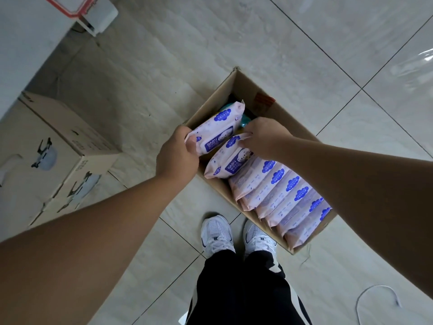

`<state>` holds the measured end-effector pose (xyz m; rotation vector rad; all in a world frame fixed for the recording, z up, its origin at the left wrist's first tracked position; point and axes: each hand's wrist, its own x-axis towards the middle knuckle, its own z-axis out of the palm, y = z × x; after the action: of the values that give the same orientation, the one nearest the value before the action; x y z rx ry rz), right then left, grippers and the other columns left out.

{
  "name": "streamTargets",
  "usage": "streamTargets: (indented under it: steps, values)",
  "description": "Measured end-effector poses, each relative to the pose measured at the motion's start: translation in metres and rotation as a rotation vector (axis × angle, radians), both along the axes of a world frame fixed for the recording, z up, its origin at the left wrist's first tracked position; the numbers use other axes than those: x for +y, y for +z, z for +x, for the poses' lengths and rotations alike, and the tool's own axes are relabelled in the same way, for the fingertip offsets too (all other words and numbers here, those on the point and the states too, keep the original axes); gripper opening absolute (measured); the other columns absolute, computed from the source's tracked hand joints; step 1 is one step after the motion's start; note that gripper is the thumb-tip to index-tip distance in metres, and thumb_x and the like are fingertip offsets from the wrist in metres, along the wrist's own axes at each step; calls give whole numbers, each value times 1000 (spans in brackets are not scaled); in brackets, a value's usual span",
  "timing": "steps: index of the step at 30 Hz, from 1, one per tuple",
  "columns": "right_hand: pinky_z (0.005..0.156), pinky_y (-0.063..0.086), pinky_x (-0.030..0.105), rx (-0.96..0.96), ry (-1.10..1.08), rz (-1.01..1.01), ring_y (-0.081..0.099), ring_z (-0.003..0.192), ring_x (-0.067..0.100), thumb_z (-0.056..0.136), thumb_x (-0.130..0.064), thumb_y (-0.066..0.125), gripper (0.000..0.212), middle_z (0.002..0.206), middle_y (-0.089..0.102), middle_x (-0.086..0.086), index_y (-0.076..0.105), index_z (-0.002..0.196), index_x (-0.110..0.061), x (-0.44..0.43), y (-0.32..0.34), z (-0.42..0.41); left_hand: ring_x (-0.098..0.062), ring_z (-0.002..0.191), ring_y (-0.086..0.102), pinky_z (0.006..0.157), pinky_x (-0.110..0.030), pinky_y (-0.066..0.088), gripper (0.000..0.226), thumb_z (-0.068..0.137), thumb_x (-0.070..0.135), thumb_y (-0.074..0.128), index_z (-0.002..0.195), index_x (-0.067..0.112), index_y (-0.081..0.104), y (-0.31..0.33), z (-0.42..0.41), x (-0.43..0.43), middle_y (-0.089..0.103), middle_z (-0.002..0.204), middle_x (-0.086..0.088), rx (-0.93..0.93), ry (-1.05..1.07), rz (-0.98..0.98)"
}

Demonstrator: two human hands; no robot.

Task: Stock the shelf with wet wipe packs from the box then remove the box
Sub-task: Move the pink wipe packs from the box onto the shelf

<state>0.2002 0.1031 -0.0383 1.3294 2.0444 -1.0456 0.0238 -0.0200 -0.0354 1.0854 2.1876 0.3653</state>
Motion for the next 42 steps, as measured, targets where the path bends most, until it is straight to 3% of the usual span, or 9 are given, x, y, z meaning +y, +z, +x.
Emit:
streamTargets:
  steps: [4, 9, 14, 19, 24, 31, 35, 39, 42]
  values:
    - [68, 41, 29, 110, -42, -12, 56, 86, 21, 94, -33, 66, 23, 88, 60, 5, 66, 88, -11, 6, 30, 8, -22, 85, 50, 66, -29, 32, 16, 104, 24, 45, 101, 10, 53, 21, -7, 5, 58, 96, 0, -56, 69, 13]
    - [63, 43, 27, 218, -203, -135, 59, 73, 17, 92, -31, 70, 21, 80, 64, 1, 63, 78, -17, 18, 103, 30, -21, 75, 52, 59, -28, 37, 21, 102, 26, 48, 91, 9, 53, 84, -23, 19, 56, 77, 5, -162, 19, 6]
    - [62, 44, 26, 343, -286, -128, 57, 63, 10, 93, -28, 70, 24, 69, 65, -2, 62, 73, -18, 29, 212, 47, -21, 80, 59, 71, -37, 48, 26, 95, 40, 46, 94, 17, 57, 193, -31, 55, 63, 84, 3, -199, -113, 55]
    - [63, 50, 28, 529, -366, -101, 65, 63, 15, 94, -26, 70, 21, 76, 75, 0, 69, 82, -9, 44, 330, 62, -25, 80, 60, 70, -40, 45, 19, 103, 29, 47, 94, 15, 57, 322, -27, 93, 63, 86, -6, -100, -274, 177]
    - [57, 46, 11, 655, -412, -54, 65, 58, -3, 93, -21, 72, 20, 68, 74, -16, 70, 74, -20, 57, 447, 68, -24, 85, 64, 79, -46, 56, 15, 103, 28, 49, 95, 21, 59, 462, -24, 121, 67, 88, 1, -83, -280, 272]
    - [68, 53, 25, 811, -327, 127, 72, 76, 10, 92, -29, 73, 15, 85, 79, -3, 76, 84, -16, 72, 626, 59, -30, 86, 69, 79, -55, 58, 25, 93, 50, 49, 88, 28, 58, 661, -33, 120, 67, 85, -2, -106, -212, 376]
    - [67, 52, 19, 911, -246, 122, 73, 75, 4, 94, -25, 71, 13, 84, 79, -9, 76, 87, -16, 63, 716, 46, -11, 71, 67, 56, -26, 54, 21, 105, 32, 48, 86, 29, 58, 750, -39, 95, 67, 80, 8, -75, -122, 477]
    - [81, 59, 32, 960, -115, 108, 76, 88, 11, 94, -31, 70, 12, 95, 80, -8, 78, 95, -21, 49, 776, 21, -27, 88, 70, 79, -50, 61, 21, 104, 35, 48, 90, 25, 60, 817, -57, 56, 70, 91, -1, -44, -69, 490]
    - [67, 52, 18, 1016, -37, 68, 73, 74, 3, 95, -24, 70, 15, 82, 78, -13, 76, 81, -27, 32, 811, -9, -21, 82, 68, 78, -42, 62, 20, 105, 26, 49, 91, 17, 60, 852, -76, 22, 69, 89, -4, -63, 12, 520]
